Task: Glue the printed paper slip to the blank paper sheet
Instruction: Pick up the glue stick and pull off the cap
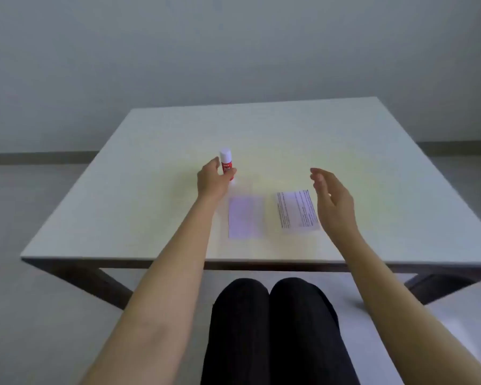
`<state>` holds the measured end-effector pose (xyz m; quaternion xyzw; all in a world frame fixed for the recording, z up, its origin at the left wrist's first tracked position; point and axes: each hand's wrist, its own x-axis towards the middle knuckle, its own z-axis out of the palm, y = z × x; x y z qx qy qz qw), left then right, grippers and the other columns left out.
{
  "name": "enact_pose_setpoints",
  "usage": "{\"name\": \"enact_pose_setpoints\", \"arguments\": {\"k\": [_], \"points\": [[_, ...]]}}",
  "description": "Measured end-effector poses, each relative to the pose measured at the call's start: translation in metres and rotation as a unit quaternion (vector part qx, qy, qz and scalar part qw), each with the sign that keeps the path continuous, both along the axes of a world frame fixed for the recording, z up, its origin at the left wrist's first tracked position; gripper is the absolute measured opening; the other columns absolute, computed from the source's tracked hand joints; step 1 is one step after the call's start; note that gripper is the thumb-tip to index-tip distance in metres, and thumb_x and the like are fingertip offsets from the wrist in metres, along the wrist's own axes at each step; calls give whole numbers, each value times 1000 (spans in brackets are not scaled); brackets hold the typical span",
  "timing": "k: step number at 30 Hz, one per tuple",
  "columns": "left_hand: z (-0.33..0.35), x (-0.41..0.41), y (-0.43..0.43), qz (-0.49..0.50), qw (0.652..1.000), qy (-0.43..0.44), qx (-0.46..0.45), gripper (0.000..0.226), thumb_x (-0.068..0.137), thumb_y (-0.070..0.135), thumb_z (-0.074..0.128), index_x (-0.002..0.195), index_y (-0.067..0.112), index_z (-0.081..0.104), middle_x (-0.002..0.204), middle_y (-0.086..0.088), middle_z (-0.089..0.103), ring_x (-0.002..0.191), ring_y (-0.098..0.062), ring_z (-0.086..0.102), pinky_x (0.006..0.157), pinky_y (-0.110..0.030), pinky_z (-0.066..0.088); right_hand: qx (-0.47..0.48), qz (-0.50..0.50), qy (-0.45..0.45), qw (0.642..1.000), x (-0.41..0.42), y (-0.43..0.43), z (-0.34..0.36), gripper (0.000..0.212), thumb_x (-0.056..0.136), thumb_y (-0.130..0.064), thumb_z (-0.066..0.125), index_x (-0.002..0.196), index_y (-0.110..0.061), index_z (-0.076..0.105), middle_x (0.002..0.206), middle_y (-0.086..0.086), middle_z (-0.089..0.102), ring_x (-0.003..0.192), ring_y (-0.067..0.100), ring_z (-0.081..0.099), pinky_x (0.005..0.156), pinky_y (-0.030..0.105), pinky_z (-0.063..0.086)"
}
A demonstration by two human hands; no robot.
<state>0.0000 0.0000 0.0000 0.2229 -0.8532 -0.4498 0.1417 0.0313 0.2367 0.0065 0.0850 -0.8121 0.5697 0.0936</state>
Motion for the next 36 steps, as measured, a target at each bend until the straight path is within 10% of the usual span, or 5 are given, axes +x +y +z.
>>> {"name": "enact_pose_setpoints", "arguments": {"k": [7,16,21,23,36], "points": [[11,11,3,-42,995,91,12,10,76,21,72,84,16,72,75,2,66,68,-11,59,63,-15,42,25,11,-7,1000,-5,-22,8,28,94,-19,56,122,-17,60,117,-1,62,83,8,58,71,12,42],[15,54,26,-162,962,194,-106,38,68,8,81,104,11,73,90,1,56,86,-14,55,76,-5,38,6,112,-183,977,-19,-51,28,68,88,-67,37,71,-9,69,40,2,60,37,15,56,43,18,43],[16,59,28,-155,955,215,-132,35,69,7,81,104,10,72,92,2,56,86,-13,54,75,-5,40,-42,205,-140,968,-18,-42,30,14,91,-21,61,93,-8,63,75,5,67,59,14,63,62,28,50],[17,60,30,-155,954,215,-138,35,70,7,80,104,9,72,92,-1,58,87,-13,54,76,-5,40,-30,232,-149,961,-17,-36,31,28,89,-23,64,114,-14,58,94,6,66,71,17,68,67,28,52],[15,64,41,-142,961,209,-115,35,68,8,81,102,5,71,91,-7,62,79,-12,54,72,-1,38,36,157,-137,977,-16,-42,33,37,91,-42,56,84,-6,63,59,3,67,42,14,58,47,23,46]]}}
